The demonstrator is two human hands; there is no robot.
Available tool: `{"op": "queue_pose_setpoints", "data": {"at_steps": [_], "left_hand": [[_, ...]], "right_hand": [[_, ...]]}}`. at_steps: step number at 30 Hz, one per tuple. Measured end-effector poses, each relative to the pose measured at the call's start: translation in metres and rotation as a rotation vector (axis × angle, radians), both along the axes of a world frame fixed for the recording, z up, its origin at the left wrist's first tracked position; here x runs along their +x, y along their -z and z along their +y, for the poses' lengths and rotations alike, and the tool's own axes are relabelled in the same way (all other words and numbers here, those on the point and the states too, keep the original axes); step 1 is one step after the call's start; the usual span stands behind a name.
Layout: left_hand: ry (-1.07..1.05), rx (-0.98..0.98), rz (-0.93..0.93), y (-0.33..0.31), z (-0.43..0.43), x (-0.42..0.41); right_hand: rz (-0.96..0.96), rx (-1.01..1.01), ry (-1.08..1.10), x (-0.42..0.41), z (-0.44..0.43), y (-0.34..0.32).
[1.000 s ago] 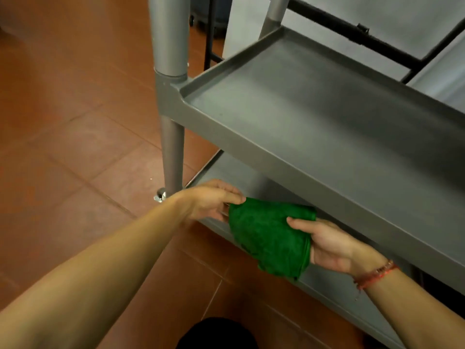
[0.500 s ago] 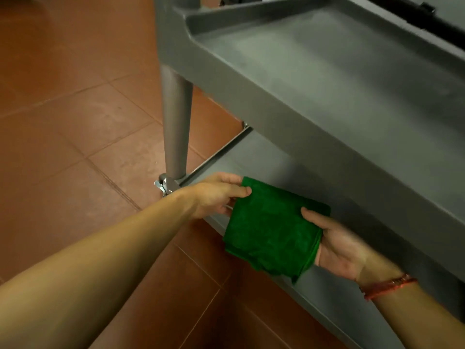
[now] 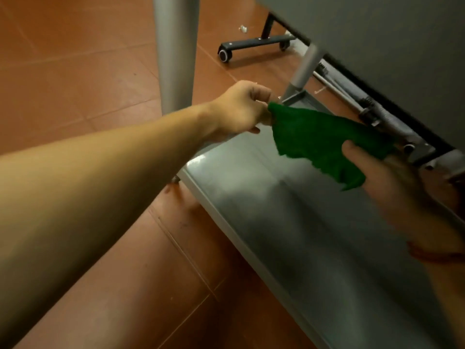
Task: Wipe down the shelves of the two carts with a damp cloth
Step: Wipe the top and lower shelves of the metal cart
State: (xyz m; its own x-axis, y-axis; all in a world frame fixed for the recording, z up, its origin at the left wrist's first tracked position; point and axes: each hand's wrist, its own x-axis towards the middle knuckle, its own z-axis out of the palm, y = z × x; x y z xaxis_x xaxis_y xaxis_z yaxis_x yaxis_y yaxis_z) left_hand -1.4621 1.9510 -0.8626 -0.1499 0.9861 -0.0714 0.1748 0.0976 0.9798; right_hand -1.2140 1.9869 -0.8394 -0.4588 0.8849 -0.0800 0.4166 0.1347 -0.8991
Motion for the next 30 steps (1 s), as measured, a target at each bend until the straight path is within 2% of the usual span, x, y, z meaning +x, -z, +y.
{"op": "queue_pose_setpoints", "data": {"at_steps": [2,4,6,7,11,15,18,21,26,30], "left_hand": [[0.048,-0.015,0.259,0.01,-0.009,-0.013],[0.129,-0.105,0.567,0.028,-0.019,-0.023],[0.131,-0.177,0.671,0.049,-0.026,-0.033],[0.11,-0.188,0.664,0.056,-0.027,-0.037],[0.041,-0.137,0.665,0.077,-0.023,-0.037],[-0.021,-0.038,0.706,0.103,-0.017,-0.03],[-0.091,-0.061,0.63,0.114,-0.016,-0.028],[-0.149,-0.064,0.581,0.114,-0.015,-0.025],[-0.193,0.026,0.62,0.121,-0.014,-0.022],[-0.196,0.087,0.701,0.13,-0.013,-0.024]], "right_hand": [[-0.136,0.182,-0.142,-0.01,-0.014,0.021],[-0.398,0.258,-0.43,-0.017,-0.033,0.055],[-0.666,0.241,-0.722,-0.02,-0.05,0.08],[-0.705,0.247,-0.776,-0.02,-0.051,0.087],[-0.617,0.458,-0.602,-0.043,-0.036,0.105],[-0.83,0.645,-0.569,-0.069,-0.018,0.143],[-0.867,0.678,-0.603,-0.078,-0.018,0.153],[-0.814,0.727,-0.658,-0.093,-0.023,0.152],[-0.635,0.75,-0.778,-0.116,-0.041,0.152],[-0.611,0.783,-0.79,-0.118,-0.014,0.156]]}}
